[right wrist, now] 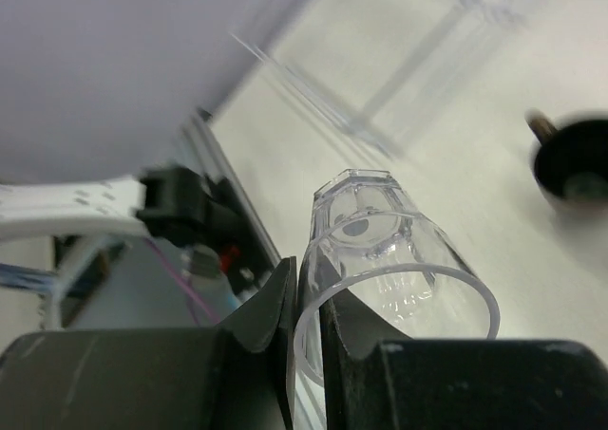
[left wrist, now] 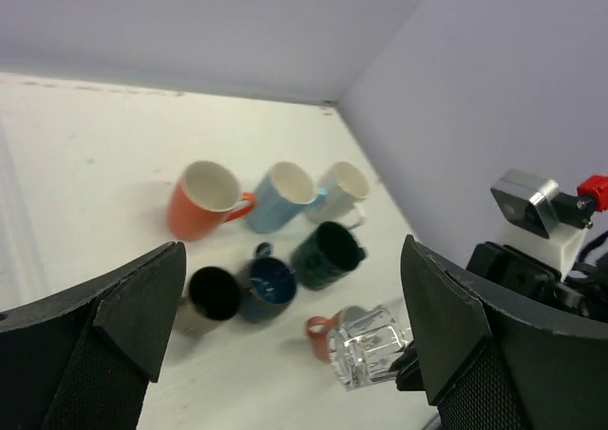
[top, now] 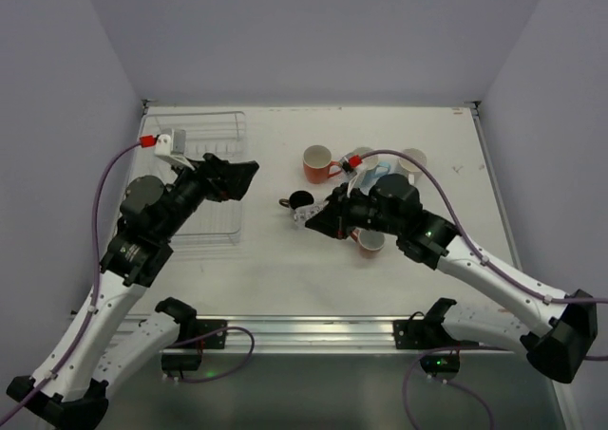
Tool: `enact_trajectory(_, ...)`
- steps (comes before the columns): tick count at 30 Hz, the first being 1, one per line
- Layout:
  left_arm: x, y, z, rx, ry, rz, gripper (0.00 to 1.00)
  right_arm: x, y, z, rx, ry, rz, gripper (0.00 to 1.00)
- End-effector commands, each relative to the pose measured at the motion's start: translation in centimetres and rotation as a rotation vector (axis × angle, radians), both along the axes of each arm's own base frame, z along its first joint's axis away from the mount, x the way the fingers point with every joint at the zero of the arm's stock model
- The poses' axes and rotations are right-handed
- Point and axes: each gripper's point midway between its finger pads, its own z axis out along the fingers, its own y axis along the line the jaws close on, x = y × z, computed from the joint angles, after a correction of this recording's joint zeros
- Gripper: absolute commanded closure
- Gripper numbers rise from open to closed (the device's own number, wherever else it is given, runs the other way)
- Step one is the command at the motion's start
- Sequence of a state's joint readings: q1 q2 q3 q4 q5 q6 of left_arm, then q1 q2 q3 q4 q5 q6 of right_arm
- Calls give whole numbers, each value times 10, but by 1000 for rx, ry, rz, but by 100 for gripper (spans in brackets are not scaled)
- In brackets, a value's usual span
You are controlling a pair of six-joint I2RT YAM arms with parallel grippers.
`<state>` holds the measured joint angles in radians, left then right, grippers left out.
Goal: Unload the cups from the dish rack
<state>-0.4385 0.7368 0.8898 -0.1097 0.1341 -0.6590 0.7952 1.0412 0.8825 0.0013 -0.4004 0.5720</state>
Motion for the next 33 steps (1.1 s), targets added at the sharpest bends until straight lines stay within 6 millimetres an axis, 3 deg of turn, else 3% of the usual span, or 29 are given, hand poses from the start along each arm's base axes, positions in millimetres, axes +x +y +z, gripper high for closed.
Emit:
enact_trajectory(1,-4,43,-70,359,147,130,0,-16,-46,-99,-429,108,-42,100)
enact_trajectory(3,-12,57,-85,412,149,168,0,-26,-53,-125,-548,129,-38,100)
enact_trajectory(4,-14,61,-91,423,149,180,0,-22,-56,-131,-591,113,-68,100)
enact_trajectory(6,-21,70,-97,422,132,212,0,-31,-50,-143,-658,104,-37,100)
enact_trajectory(7,-22,71,-109,427,145,210,0,-30,-47,-157,-710,123,-30,100)
enact_trajectory(10,-26,70,-114,405,116,202,0,-26,-33,-175,-810,108,-26,100)
enact_trajectory(16,-31,76,-100,389,63,230,0,-6,-40,-203,-1041,65,-104,100)
enact_trajectory(27,-36,79,-95,376,32,231,0,-3,-36,-239,-1186,67,-83,99)
enact_trajectory(32,-35,81,-94,375,31,241,0,-1,-33,-234,-1171,53,-91,80)
enact_trajectory(33,-35,81,-95,377,31,241,0,-1,-32,-227,-1155,45,-95,68)
